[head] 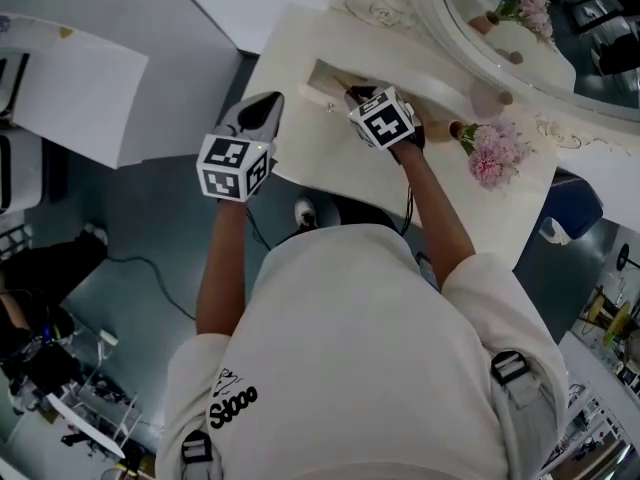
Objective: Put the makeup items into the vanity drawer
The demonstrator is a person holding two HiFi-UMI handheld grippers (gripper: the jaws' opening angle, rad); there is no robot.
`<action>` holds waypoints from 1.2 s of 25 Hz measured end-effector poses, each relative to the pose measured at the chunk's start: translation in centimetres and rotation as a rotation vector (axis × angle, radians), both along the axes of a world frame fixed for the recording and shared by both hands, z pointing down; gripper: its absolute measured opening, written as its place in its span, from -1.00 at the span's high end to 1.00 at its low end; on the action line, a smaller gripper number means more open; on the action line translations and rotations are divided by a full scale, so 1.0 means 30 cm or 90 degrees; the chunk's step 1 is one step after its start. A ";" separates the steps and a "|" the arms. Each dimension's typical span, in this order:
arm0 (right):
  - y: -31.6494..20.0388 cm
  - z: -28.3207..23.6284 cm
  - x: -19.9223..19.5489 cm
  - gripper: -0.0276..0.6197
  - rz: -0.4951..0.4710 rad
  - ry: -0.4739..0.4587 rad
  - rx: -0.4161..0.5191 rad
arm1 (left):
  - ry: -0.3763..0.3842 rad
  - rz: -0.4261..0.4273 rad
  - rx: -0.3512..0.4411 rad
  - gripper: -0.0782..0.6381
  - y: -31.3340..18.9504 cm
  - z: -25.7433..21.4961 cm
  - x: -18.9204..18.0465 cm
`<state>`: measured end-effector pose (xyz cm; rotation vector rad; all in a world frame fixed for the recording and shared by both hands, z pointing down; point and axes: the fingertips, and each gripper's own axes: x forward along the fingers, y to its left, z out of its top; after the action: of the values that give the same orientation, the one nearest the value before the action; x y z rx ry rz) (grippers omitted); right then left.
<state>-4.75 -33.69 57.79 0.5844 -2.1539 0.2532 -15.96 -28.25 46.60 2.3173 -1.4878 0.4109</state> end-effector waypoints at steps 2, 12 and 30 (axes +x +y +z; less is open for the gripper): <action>-0.020 0.012 -0.038 0.76 -0.038 0.019 0.010 | 0.005 -0.008 0.001 0.73 0.009 0.000 -0.015; -0.059 0.099 -0.114 0.73 -0.101 0.051 -0.023 | 0.011 -0.050 -0.019 0.73 0.047 0.037 -0.071; -0.011 -0.217 0.082 0.91 0.082 -0.041 0.134 | -0.003 0.037 0.042 0.73 0.087 -0.051 -0.013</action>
<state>-2.28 -34.01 51.28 0.8481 -2.2242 0.1162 -16.35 -25.65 45.07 2.4181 -1.4598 0.3890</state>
